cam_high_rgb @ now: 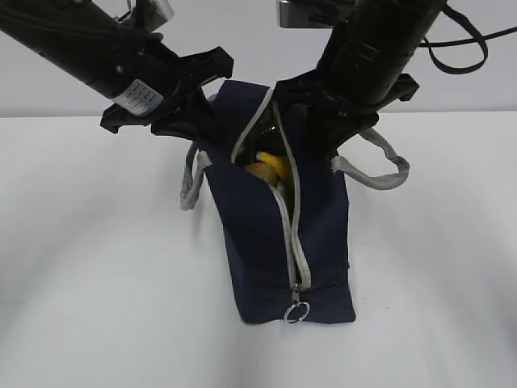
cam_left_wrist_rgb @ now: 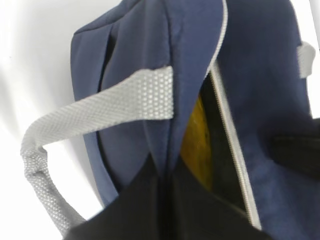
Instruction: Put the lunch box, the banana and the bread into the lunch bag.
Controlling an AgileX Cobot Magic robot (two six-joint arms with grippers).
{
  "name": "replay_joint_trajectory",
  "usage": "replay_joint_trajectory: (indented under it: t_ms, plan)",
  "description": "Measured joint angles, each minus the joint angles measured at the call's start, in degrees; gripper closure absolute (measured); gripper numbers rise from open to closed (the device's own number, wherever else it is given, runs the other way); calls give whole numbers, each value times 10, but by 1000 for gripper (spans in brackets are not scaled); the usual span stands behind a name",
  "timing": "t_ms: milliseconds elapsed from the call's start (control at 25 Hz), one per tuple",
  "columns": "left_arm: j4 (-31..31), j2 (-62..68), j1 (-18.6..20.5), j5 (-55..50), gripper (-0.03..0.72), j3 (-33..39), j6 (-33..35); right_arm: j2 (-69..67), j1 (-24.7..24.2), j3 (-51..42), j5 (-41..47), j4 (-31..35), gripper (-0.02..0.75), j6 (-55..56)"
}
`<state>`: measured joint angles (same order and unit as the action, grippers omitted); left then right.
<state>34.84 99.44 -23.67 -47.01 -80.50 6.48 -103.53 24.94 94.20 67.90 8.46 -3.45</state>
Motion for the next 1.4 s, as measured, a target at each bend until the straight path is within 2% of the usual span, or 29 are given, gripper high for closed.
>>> replay_joint_trajectory:
  t_ms: [80,200,240,320,400,600,840,1160,1280,1400]
  plan:
    - [0,0,0,0,652,0,10,0,0,0,-2,0,492,0]
    - [-1,0,0,-1,470,0,17,0,0,0,1,0,320,0]
    - [-1,-1,0,-1,395,0,20,0,0,0,4,0,299,0]
    - [-1,-6,0,-8,299,0,33,8,0,0,9,0,276,1]
    - [-2,-17,0,-11,260,0,48,26,0,-1,9,0,271,2]
    - [-2,-60,0,-19,254,0,97,106,0,-46,-20,0,268,3]
    - [-2,-101,-11,-46,262,8,148,218,0,-183,-91,0,268,-18]
    - [4,-169,-47,-2,272,127,200,373,0,-401,-221,10,268,-57]
    - [7,-191,-54,16,274,167,211,415,0,-479,-273,45,268,-107]
    - [8,-206,-54,21,274,190,216,440,0,-553,-310,126,268,-212]
